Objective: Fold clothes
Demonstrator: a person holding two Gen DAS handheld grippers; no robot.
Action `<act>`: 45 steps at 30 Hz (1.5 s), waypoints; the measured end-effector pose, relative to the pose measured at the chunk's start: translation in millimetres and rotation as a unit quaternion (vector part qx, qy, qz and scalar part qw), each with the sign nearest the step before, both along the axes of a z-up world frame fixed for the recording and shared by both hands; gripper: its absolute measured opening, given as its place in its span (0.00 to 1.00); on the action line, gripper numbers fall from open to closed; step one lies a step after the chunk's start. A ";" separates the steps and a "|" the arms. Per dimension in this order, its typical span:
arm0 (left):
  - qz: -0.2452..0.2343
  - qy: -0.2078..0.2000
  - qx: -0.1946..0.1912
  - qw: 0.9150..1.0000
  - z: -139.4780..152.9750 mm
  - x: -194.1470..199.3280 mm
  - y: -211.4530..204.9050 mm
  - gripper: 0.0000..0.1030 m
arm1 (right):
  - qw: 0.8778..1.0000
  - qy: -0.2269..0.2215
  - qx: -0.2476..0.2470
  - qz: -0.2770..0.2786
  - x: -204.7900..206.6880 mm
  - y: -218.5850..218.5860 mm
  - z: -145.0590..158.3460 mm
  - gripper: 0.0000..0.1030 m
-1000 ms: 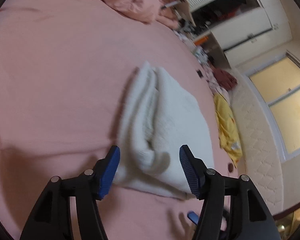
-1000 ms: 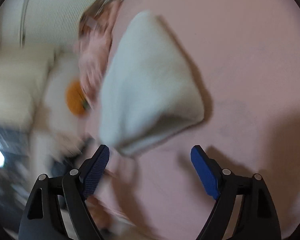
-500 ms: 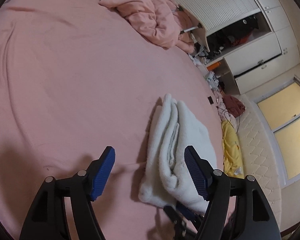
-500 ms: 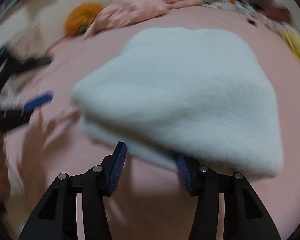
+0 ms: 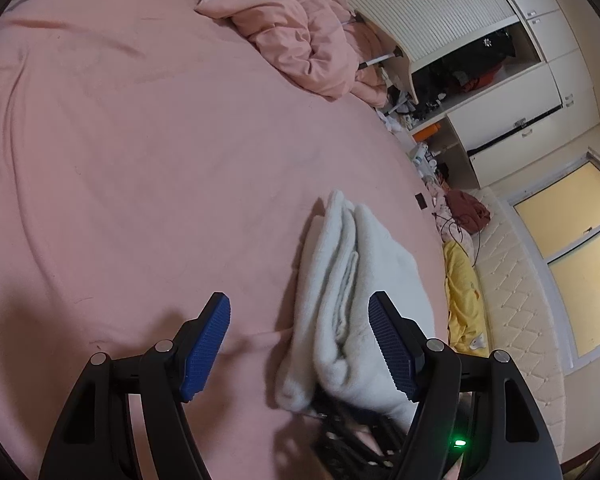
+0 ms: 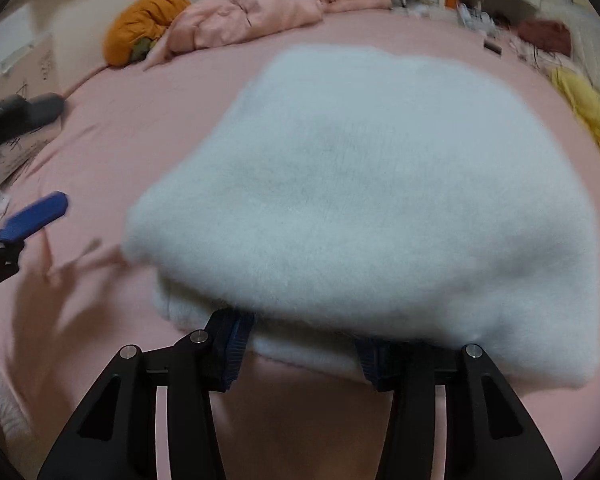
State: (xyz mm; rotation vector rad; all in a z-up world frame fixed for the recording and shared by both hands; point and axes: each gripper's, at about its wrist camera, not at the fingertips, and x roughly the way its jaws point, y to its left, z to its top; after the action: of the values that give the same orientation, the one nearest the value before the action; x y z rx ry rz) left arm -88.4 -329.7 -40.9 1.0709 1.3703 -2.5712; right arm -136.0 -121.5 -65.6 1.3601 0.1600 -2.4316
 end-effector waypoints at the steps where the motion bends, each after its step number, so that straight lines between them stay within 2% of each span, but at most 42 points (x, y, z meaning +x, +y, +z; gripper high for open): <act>1: 0.001 0.000 0.001 1.000 -0.1 0.1 -0.7 0.69 | 1.000 0.001 0.000 0.000 -0.2 -0.6 1.3 0.46; 5: 0.004 0.008 0.002 1.000 2.3 2.7 -2.6 0.69 | 0.999 0.017 -0.030 0.011 3.5 1.1 18.9 0.46; 8: 0.007 0.024 -0.003 1.000 8.0 4.8 -3.1 0.69 | 1.000 -0.010 -0.017 0.021 -8.8 -13.1 1.0 0.49; 10: 0.007 0.028 -0.021 0.999 12.5 5.1 -1.6 0.69 | 0.999 -0.012 -0.007 0.034 -12.7 -18.5 -3.5 0.49; 12: 0.004 0.027 -0.047 0.999 17.3 4.7 2.2 0.70 | 0.999 -0.017 -0.015 0.033 -8.8 -11.3 7.5 0.49; 13: 0.001 0.024 -0.067 0.997 20.2 4.4 5.2 0.73 | 0.999 -0.020 -0.021 0.032 -6.2 -7.0 13.3 0.49; 15: -0.002 0.015 -0.107 0.994 24.6 4.5 12.5 0.85 | 0.998 -0.012 -0.050 0.022 11.7 11.6 25.3 0.55; 16: -0.004 0.011 -0.126 0.992 26.1 5.1 17.1 0.93 | 0.998 -0.004 -0.059 0.020 23.1 21.1 32.0 0.66; 17: -0.007 0.007 -0.142 0.990 27.1 6.7 22.9 0.96 | 0.997 0.005 -0.069 0.018 34.5 30.6 38.7 0.76; 18: -0.012 0.005 -0.157 0.987 28.1 8.8 29.6 0.96 | 0.997 0.014 -0.076 0.016 45.9 40.0 45.3 0.78; 23: -0.050 -0.009 -0.210 0.976 31.5 23.5 70.6 1.00 | 0.996 0.078 -0.042 -0.018 85.2 79.1 73.5 0.79; 26: -0.039 -0.025 -0.241 0.969 31.4 39.0 89.8 1.00 | 0.993 0.097 -0.033 -0.052 92.7 100.3 83.5 0.84; 27: -0.038 -0.031 -0.262 0.964 32.7 44.1 97.1 1.00 | 0.993 0.099 -0.034 -0.060 92.0 104.2 85.1 0.86; 29: -0.038 -0.047 -0.314 0.947 35.3 54.6 113.2 1.00 | 0.992 0.098 -0.035 -0.069 95.1 112.9 87.4 0.98; 31: -0.053 -0.059 -0.336 0.939 34.8 63.2 123.3 1.00 | 0.992 0.097 -0.042 -0.071 99.8 119.8 88.8 1.00; 32: -0.060 -0.062 -0.341 0.936 34.5 68.1 127.7 1.00 | 0.991 0.101 -0.042 -0.072 104.3 120.9 89.8 1.00; 37: -0.063 -0.077 -0.336 0.937 37.7 85.8 139.6 1.00 | 0.992 0.105 -0.025 -0.065 120.9 121.7 90.9 1.00; 41: -0.058 -0.085 -0.364 0.926 42.4 94.4 152.6 1.00 | 0.991 0.116 -0.001 -0.061 131.7 120.9 91.5 1.00; 45: -0.073 -0.081 -0.351 0.930 42.0 95.9 157.2 1.00 | 0.991 0.116 -0.014 -0.063 135.3 125.7 95.1 1.00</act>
State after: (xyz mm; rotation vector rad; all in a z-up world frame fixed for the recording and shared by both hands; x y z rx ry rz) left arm 7.5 -172.4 1.1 1.2134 0.2736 -2.6361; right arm -0.7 4.2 29.5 1.1036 0.1007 -2.6831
